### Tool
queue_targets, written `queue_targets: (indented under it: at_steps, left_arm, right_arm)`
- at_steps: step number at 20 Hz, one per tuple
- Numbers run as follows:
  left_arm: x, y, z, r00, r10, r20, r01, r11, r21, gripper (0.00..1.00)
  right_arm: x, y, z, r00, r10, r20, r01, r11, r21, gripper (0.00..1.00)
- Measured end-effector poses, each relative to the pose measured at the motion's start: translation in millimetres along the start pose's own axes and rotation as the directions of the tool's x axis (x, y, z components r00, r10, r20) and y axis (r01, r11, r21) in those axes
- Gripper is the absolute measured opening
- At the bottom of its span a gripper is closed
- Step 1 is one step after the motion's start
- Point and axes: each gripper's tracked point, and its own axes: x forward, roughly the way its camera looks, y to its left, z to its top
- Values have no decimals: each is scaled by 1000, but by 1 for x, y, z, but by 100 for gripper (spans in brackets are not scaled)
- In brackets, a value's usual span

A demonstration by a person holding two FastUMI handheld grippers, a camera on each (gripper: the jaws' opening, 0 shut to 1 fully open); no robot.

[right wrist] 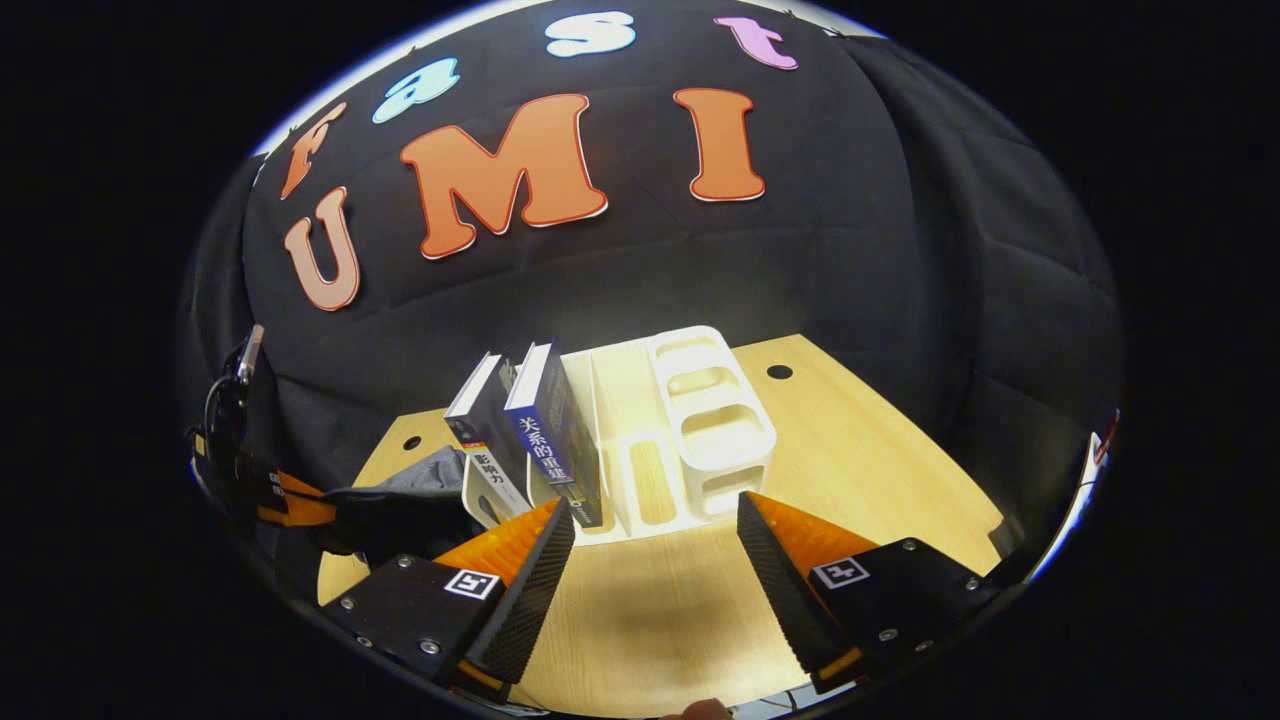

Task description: Open the schoolbag, grab two books from the bookshelf and put them into the schoolbag.

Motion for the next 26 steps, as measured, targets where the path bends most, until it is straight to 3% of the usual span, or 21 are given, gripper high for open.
queue_targets:
  at_steps: [5,9,15,17,26]
  left_arm:
    - [-19,46,19,1000,7,30,-8,1000,11,0]
    - [-23,71,29,999,-18,50,17,1000,5,1]
    - [-16,80,31,989,-141,48,142,990,-16,0]
    - [-12,84,34,982,-185,38,187,981,-57,0]
    - [-19,116,47,980,-182,76,187,981,-53,0]
  right_arm:
    - [-10,29,11,1000,14,26,-16,999,49,98]
    - [-20,39,3,1000,-21,22,19,998,57,98]
    - [-36,58,-7,999,-43,-3,43,994,102,98]
    - [-46,67,-4,999,-49,-4,50,994,92,98]
    - [-58,120,36,998,-35,-57,31,997,-69,98]
